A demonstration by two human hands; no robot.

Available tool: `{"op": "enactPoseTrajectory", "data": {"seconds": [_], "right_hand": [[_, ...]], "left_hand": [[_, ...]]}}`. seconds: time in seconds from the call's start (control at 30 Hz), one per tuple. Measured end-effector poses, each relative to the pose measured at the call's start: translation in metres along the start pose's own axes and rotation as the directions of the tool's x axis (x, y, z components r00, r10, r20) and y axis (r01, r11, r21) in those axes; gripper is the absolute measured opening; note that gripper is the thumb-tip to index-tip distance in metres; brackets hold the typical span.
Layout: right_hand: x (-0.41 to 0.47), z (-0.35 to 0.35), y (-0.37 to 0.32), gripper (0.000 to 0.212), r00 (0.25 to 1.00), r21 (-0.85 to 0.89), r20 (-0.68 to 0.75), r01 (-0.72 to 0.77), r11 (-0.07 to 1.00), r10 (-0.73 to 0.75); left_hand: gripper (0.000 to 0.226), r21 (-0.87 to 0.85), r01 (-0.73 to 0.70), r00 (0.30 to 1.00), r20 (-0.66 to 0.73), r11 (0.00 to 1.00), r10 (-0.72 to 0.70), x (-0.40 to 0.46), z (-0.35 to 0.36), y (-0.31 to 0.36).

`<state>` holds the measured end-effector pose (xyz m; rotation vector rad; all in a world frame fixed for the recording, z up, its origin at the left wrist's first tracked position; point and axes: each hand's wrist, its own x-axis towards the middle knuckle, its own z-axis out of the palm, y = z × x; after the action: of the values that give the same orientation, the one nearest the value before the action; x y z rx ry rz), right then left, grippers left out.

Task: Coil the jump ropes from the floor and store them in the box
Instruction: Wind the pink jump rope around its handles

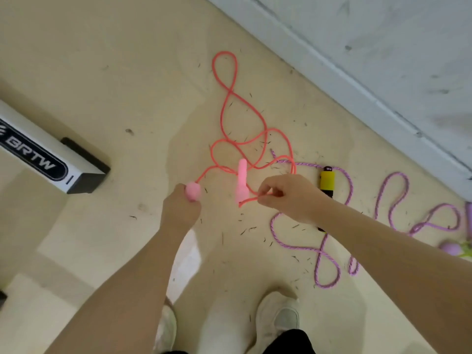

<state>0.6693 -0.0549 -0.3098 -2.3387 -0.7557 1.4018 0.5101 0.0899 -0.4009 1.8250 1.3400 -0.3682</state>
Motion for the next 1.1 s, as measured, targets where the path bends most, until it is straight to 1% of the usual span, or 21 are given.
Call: {"op": "enactPoseTrajectory", "data": {"seconds": [0.03, 0.1, 0.17, 0.23, 0.27, 0.37, 0.43, 0.47, 0.5, 0.53, 0.57, 0.6, 0.63, 0.67, 0.73, 0.77, 0.83, 0.87, 0.93, 1.03, 1.1], "right_hand": [[-0.011, -0.012, -0.013, 0.009, 1.000, 0.050, 0.021, -0.002, 0.999, 0.001], [-0.037, -0.041, -0.043, 0.011, 0.996, 0.121, 0.087, -0.010, 0.993, -0.001], [-0.067, -0.073, -0.075, 0.020, 0.992, 0.153, 0.129, -0.014, 0.988, -0.006], [-0.102, -0.107, -0.108, 0.024, 0.989, 0.188, 0.144, -0.004, 0.982, -0.024], [-0.122, -0.125, -0.126, 0.026, 0.988, 0.235, 0.150, 0.010, 0.972, -0.047], [-0.187, -0.180, -0.180, 0.031, 0.984, 0.353, 0.145, 0.044, 0.935, -0.101], [-0.235, -0.215, -0.217, 0.033, 0.987, 0.442, 0.107, 0.062, 0.895, -0.121], [-0.259, -0.229, -0.233, 0.033, 0.991, 0.487, 0.057, 0.077, 0.870, -0.119], [-0.280, -0.242, -0.247, 0.033, 0.994, 0.531, -0.006, 0.097, 0.842, -0.110], [-0.302, -0.254, -0.260, 0.032, 0.993, 0.566, -0.060, 0.115, 0.817, -0.098], [-0.323, -0.263, -0.273, 0.031, 0.992, 0.588, -0.094, 0.126, 0.799, -0.087], [-0.344, -0.272, -0.285, 0.031, 0.990, 0.600, -0.112, 0.133, 0.789, -0.081], [-0.363, -0.279, -0.296, 0.031, 0.989, 0.602, -0.122, 0.137, 0.786, -0.079], [-0.383, -0.284, -0.306, 0.031, 0.988, 0.601, -0.128, 0.143, 0.786, -0.082], [-0.420, -0.289, -0.325, 0.032, 0.985, 0.583, -0.146, 0.157, 0.797, -0.087], [-0.438, -0.290, -0.334, 0.032, 0.982, 0.574, -0.169, 0.166, 0.802, -0.083], [-0.475, -0.290, -0.351, 0.032, 0.966, 0.583, -0.254, 0.197, 0.788, -0.054], [-0.493, -0.290, -0.359, 0.032, 0.950, 0.600, -0.311, 0.227, 0.767, -0.038], [-0.527, -0.290, -0.374, 0.031, 0.915, 0.659, -0.402, 0.310, 0.686, -0.027], [-0.568, -0.287, -0.392, 0.030, 0.876, 0.723, -0.481, 0.414, 0.553, -0.026], [-0.589, -0.285, -0.400, 0.029, 0.837, 0.713, -0.547, 0.471, 0.519, -0.006]], "left_hand": [[0.005, 0.004, -0.044, 0.999, 0.004, 0.999, 0.044, -0.011, -0.018, 0.014], [0.008, 0.030, -0.127, 0.991, 0.038, 0.991, 0.126, -0.035, -0.055, 0.044], [0.014, -0.009, -0.180, 0.975, 0.132, 0.984, 0.180, -0.064, -0.097, 0.077], [0.023, -0.131, -0.201, 0.946, 0.230, 0.971, 0.227, -0.101, -0.141, 0.114], [0.025, -0.228, -0.190, 0.928, 0.276, 0.955, 0.251, -0.123, -0.163, 0.134], [0.019, -0.519, -0.089, 0.866, 0.381, 0.850, 0.323, -0.186, -0.220, 0.188], [0.011, -0.602, -0.040, 0.831, 0.422, 0.797, 0.361, -0.228, -0.256, 0.223], [0.014, -0.608, -0.040, 0.819, 0.434, 0.793, 0.374, -0.250, -0.275, 0.239], [0.022, -0.595, -0.069, 0.808, 0.438, 0.801, 0.395, -0.268, -0.293, 0.254], [0.032, -0.546, -0.132, 0.799, 0.436, 0.828, 0.415, -0.287, -0.310, 0.266], [0.036, -0.504, -0.200, 0.794, 0.419, 0.840, 0.441, -0.304, -0.325, 0.275], [0.032, -0.494, -0.245, 0.788, 0.400, 0.834, 0.468, -0.322, -0.341, 0.285], [0.021, -0.506, -0.270, 0.787, 0.374, 0.819, 0.490, -0.338, -0.356, 0.293], [0.016, -0.524, -0.290, 0.788, 0.344, 0.801, 0.511, -0.354, -0.370, 0.302], [0.022, -0.570, -0.322, 0.777, 0.298, 0.756, 0.555, -0.380, -0.396, 0.314], [0.023, -0.589, -0.344, 0.757, 0.287, 0.731, 0.587, -0.391, -0.407, 0.320], [0.027, -0.612, -0.389, 0.672, 0.323, 0.689, 0.667, -0.419, -0.427, 0.329], [0.032, -0.617, -0.406, 0.626, 0.349, 0.674, 0.697, -0.431, -0.434, 0.331], [0.041, -0.618, -0.436, 0.549, 0.393, 0.654, 0.737, -0.454, -0.444, 0.334], [0.034, -0.608, -0.533, 0.442, 0.392, 0.588, 0.807, -0.489, -0.457, 0.341], [0.027, -0.595, -0.565, 0.413, 0.396, 0.572, 0.820, -0.510, -0.464, 0.345]]}}
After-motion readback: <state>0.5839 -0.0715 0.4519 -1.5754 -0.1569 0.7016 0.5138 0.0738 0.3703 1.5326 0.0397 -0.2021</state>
